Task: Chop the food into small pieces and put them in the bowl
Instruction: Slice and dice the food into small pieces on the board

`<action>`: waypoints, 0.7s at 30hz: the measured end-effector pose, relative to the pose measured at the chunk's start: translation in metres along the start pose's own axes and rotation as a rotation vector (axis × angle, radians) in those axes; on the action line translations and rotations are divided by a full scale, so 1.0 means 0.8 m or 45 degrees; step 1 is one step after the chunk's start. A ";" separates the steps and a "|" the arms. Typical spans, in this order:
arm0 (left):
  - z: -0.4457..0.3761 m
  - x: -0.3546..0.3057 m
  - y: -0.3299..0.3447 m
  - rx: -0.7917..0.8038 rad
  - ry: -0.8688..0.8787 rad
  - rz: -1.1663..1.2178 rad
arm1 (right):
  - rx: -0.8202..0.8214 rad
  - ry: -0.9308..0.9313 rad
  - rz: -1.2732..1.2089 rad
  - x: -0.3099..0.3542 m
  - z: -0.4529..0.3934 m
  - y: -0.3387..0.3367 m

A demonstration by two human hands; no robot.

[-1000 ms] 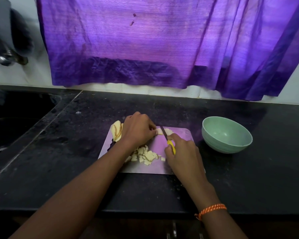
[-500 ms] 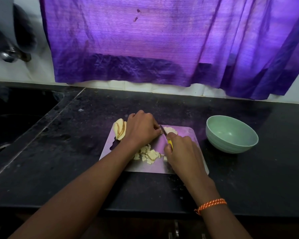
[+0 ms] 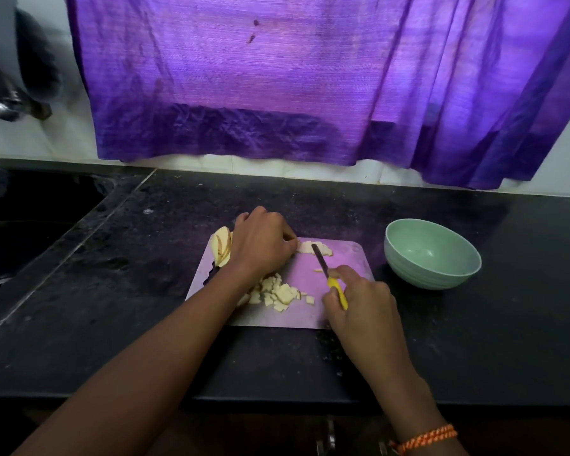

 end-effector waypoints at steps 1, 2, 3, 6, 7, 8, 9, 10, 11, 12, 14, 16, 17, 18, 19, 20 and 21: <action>-0.001 0.002 -0.002 -0.020 -0.014 0.008 | -0.021 0.005 -0.019 0.002 -0.004 0.001; -0.002 0.004 -0.005 -0.031 -0.027 0.008 | -0.031 0.003 -0.020 0.004 -0.010 0.003; -0.003 0.005 -0.006 -0.032 -0.039 0.000 | -0.027 -0.005 -0.013 0.007 -0.016 0.006; -0.004 0.007 -0.005 0.013 -0.049 -0.021 | 0.015 -0.048 0.037 0.014 -0.034 0.019; -0.003 0.007 -0.004 0.025 -0.044 -0.018 | 0.024 -0.061 0.059 0.016 -0.038 0.022; -0.002 0.006 -0.004 0.029 -0.038 -0.015 | 0.027 -0.068 0.083 0.016 -0.040 0.025; -0.002 0.005 -0.005 0.028 -0.031 -0.019 | 0.024 -0.077 0.102 0.016 -0.042 0.027; -0.001 0.005 -0.005 0.026 -0.026 -0.026 | 0.019 -0.088 0.116 0.016 -0.042 0.029; -0.001 0.004 -0.004 0.030 -0.024 -0.027 | 0.017 -0.100 0.129 0.015 -0.043 0.031; -0.001 0.003 -0.003 0.042 -0.025 -0.023 | 0.020 -0.110 0.143 0.015 -0.043 0.032; 0.000 0.003 -0.001 0.061 -0.036 -0.014 | 0.052 -0.116 0.162 0.013 -0.046 0.034; 0.001 0.003 0.000 0.069 -0.058 -0.020 | 0.086 -0.117 0.170 0.014 -0.048 0.034; 0.002 0.002 0.000 0.072 -0.071 -0.023 | 0.096 -0.125 0.174 0.015 -0.048 0.033; 0.002 0.002 0.000 0.076 -0.082 -0.021 | 0.106 -0.129 0.177 0.016 -0.046 0.031; 0.002 0.001 0.000 0.080 -0.090 -0.018 | 0.117 -0.127 0.175 0.016 -0.044 0.027; 0.002 0.000 0.000 0.081 -0.092 -0.015 | 0.132 -0.119 0.174 0.015 -0.041 0.023; 0.002 -0.001 -0.001 0.084 -0.095 -0.013 | 0.143 -0.110 0.184 0.012 -0.036 0.018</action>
Point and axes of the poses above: each hand's wrist, its own z-axis away from the middle knuckle, its own y-axis out of the palm, x = y × z, the point moved 1 cm from there along -z, towards the middle knuckle, and after that the axes turned 7 degrees about z, right-handed, at the moved point
